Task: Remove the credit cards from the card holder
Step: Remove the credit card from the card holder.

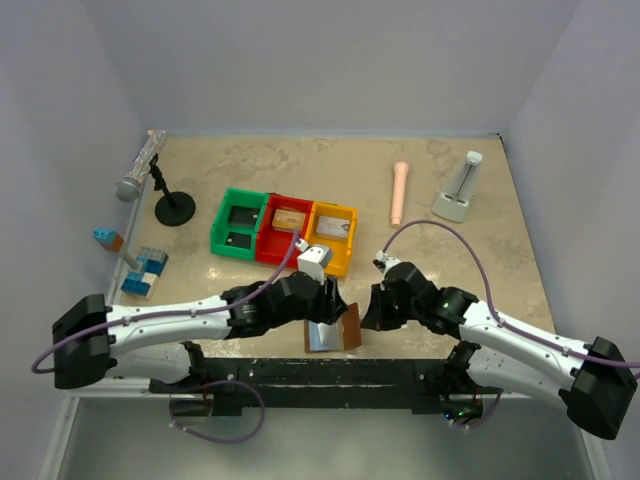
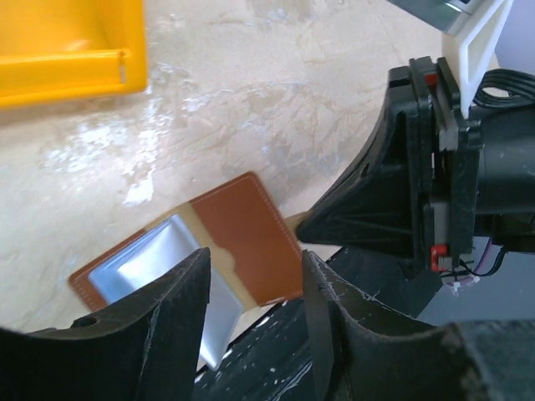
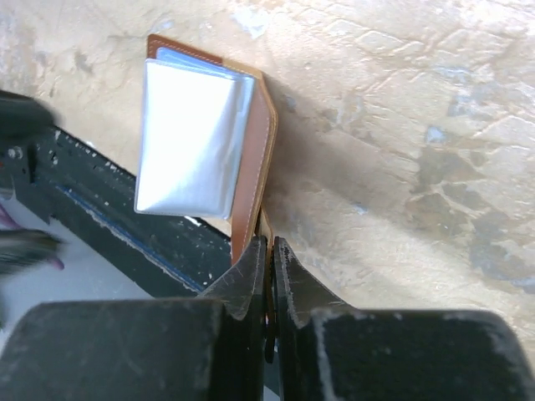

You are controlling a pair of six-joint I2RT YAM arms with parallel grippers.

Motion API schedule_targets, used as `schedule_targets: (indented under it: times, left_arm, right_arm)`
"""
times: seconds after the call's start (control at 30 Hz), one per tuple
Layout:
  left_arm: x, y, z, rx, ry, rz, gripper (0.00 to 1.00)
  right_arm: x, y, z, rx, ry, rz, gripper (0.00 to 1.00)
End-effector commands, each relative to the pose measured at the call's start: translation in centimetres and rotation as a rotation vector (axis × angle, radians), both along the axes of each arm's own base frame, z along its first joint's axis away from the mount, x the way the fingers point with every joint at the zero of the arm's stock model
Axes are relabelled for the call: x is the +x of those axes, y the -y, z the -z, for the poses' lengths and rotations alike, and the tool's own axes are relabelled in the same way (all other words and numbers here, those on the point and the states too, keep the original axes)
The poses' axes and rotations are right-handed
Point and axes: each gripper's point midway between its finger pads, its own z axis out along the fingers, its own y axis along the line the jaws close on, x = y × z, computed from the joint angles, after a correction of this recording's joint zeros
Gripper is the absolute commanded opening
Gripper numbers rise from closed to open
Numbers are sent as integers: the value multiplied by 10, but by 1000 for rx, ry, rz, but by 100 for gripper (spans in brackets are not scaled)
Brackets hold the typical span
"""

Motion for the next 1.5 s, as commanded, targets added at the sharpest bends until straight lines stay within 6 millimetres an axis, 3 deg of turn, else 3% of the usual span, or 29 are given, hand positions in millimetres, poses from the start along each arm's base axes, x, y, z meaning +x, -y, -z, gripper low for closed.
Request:
schedule_targets:
  times: [0.0, 0.13, 0.37, 0.77, 1.0, 1.17, 1.47]
  left_arm:
    - [5, -48, 17, 53, -4, -142, 52]
    - [0, -78, 46, 145, -48, -206, 51]
    - [-12, -94, 73, 182, -106, -221, 48]
    - [-13, -84, 71, 160, -100, -181, 47]
    - [-8, -83, 51, 97, -65, -195, 47]
    - [-8, -71, 42, 59, -60, -165, 47]
    - [-12, -55, 53, 84, -94, -115, 47]
  right_arm:
    - [6, 7, 5, -42, -4, 67, 0]
    - [8, 5, 10, -56, -28, 86, 0]
    - [3, 9, 29, -80, -80, 117, 0]
    - [0, 8, 38, -72, -106, 121, 0]
    - [-2, 7, 37, -68, -106, 111, 0]
    - [-2, 9, 43, -83, -114, 117, 0]
    - [-4, 9, 53, -86, -132, 118, 0]
